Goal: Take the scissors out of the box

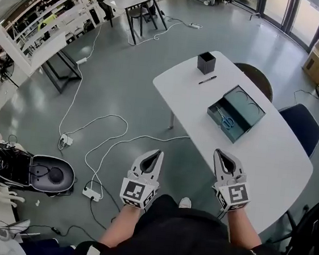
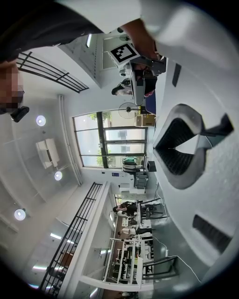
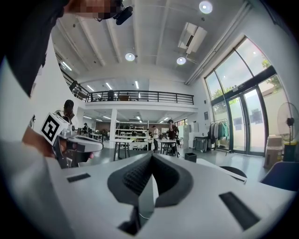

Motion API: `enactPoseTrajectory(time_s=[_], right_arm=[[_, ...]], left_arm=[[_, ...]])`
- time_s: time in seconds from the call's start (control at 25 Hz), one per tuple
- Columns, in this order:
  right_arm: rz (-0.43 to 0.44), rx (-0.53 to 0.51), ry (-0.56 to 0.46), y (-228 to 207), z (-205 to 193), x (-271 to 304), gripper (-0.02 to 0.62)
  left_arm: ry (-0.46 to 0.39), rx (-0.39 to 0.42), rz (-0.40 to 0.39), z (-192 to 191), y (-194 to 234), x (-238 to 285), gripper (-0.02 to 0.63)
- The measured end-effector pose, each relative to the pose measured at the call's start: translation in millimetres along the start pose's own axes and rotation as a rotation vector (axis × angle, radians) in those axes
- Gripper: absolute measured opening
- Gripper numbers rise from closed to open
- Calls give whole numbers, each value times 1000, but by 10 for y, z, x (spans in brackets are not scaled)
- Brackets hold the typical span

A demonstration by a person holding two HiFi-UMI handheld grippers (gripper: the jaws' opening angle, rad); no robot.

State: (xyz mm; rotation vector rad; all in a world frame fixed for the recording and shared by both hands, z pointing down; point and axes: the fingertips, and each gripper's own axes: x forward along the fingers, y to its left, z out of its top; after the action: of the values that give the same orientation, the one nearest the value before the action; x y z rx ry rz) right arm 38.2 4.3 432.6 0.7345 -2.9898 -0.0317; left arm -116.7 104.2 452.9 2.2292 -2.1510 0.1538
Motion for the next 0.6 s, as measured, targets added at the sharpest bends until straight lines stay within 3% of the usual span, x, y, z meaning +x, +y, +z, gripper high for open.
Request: enactPoseTrajectory(time_s=[0.6], right_arm=[[-109, 15, 24, -754, -221, 464, 5]], left_arm=[[35, 4, -101, -168, 166, 964, 6]])
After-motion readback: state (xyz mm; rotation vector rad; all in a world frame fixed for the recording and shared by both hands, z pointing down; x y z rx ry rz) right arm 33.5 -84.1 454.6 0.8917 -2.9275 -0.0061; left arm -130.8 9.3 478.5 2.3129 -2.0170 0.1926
